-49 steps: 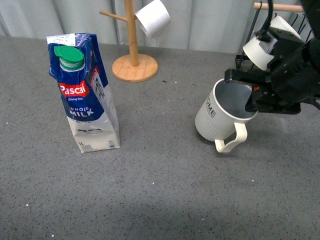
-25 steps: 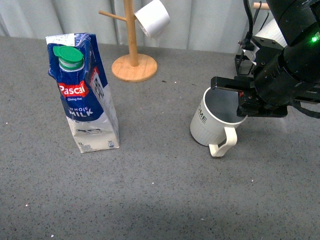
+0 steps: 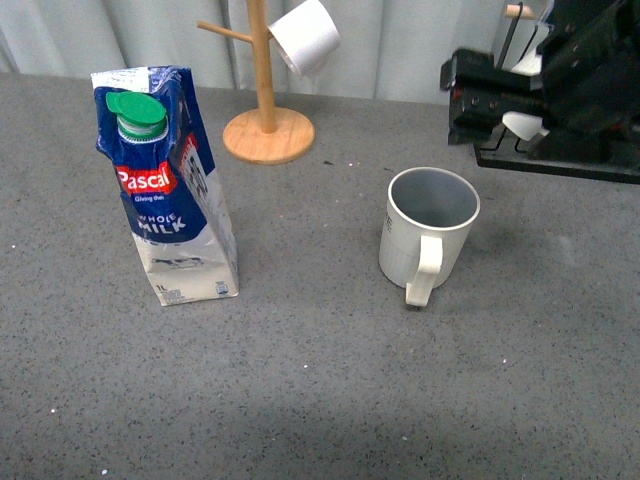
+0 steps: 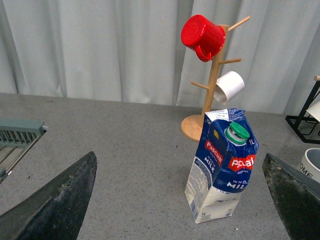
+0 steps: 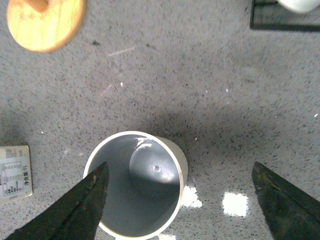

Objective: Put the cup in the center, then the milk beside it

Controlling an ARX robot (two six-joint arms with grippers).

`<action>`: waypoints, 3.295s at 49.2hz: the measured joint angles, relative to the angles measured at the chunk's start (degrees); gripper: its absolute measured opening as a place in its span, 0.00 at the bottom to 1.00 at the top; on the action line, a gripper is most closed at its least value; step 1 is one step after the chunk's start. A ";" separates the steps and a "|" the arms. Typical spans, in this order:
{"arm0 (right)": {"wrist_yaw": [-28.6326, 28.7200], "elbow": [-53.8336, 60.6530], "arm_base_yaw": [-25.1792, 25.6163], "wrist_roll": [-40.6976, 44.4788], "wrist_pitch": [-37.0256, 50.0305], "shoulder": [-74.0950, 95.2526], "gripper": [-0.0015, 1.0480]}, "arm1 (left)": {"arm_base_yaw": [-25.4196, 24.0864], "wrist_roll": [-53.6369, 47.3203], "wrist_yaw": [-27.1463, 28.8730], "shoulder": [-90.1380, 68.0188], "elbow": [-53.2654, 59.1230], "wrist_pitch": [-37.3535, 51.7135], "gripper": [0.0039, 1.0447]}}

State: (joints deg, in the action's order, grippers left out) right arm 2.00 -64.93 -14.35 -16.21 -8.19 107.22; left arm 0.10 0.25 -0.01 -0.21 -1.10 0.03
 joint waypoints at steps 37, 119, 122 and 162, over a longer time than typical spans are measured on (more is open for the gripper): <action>-9.07 46.51 7.26 16.02 69.40 -26.45 0.04 | 0.00 0.00 0.02 -0.02 0.00 0.00 0.94; -2.10 64.65 14.21 16.22 29.88 -85.57 0.01 | 0.00 0.00 0.02 0.00 0.00 0.00 0.94; -2.10 64.65 14.21 16.22 28.65 -86.84 0.01 | 0.00 0.00 0.02 0.00 0.00 0.00 0.94; -1.92 64.61 14.21 16.22 8.31 -106.92 0.01 | 0.00 0.00 0.00 0.00 0.00 0.00 0.94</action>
State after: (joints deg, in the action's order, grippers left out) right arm 0.08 -0.32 -0.14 0.01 0.12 0.30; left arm 0.10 0.25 -0.01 -0.21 -1.10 0.03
